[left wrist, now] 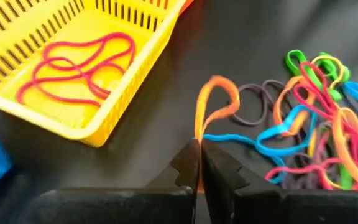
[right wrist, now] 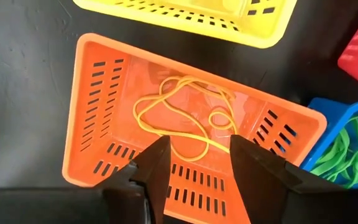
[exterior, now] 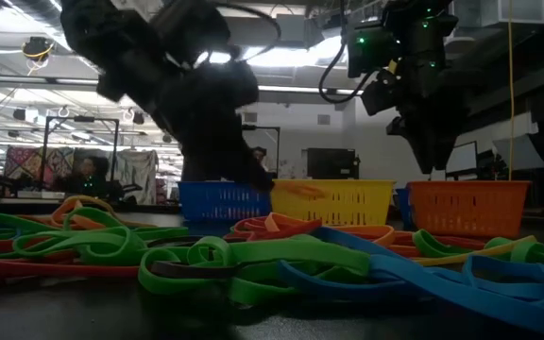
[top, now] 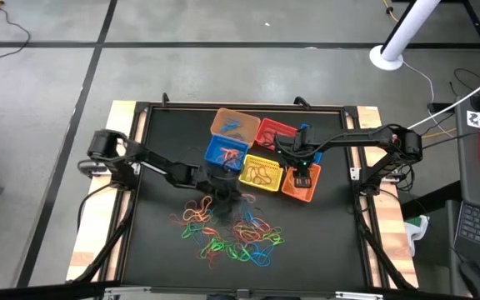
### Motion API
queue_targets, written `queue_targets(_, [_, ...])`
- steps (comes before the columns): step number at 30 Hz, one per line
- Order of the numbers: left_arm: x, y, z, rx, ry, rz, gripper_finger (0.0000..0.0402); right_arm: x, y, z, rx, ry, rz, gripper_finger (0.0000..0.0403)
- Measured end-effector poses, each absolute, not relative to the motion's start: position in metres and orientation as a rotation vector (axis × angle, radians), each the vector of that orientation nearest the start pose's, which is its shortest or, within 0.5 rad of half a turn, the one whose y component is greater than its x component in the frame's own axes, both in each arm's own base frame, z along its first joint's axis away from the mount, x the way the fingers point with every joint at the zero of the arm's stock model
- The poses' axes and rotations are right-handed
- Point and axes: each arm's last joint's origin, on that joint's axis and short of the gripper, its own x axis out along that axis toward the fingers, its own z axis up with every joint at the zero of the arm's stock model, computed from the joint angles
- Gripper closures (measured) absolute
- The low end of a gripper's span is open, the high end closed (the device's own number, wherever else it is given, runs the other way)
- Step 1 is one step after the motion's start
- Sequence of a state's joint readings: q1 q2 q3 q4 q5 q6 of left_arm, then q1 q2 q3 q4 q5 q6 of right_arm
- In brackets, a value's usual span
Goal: Sort rubber bands into baskets
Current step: Put the orange rubber band into the left blue basket
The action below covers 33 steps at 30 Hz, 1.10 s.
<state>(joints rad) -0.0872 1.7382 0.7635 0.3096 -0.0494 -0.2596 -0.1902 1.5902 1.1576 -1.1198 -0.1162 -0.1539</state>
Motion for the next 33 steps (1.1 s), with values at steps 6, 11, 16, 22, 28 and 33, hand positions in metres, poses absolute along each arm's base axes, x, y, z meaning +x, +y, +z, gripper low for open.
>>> queue_targets(6, [0.31,-0.02,0.17,-0.177,0.663,0.058,0.0392,0.271,-0.049,0.223,0.113,1.527,0.059,0.0237])
queue_targets(11, [0.295,-0.006,0.2,-0.127,0.614,0.086,0.0398,0.274,-0.049,0.229,0.109,1.505,0.057,0.0237])
queue_targets(16, [0.283,0.018,0.214,-0.082,0.608,0.212,0.0394,0.285,-0.05,0.248,0.094,1.413,0.056,0.0237])
queue_targets(22, [0.277,0.049,0.211,-0.056,0.648,0.359,0.0392,0.306,-0.053,0.262,0.08,1.192,0.081,0.0237])
queue_targets(28, [0.273,0.066,0.21,-0.056,0.666,0.416,0.0377,0.326,-0.05,0.27,-0.016,0.969,0.174,0.0237])
queue_targets(33, [0.271,0.073,0.21,-0.061,0.665,0.438,0.0326,0.339,-0.032,0.273,-0.182,0.849,0.296,0.0237])
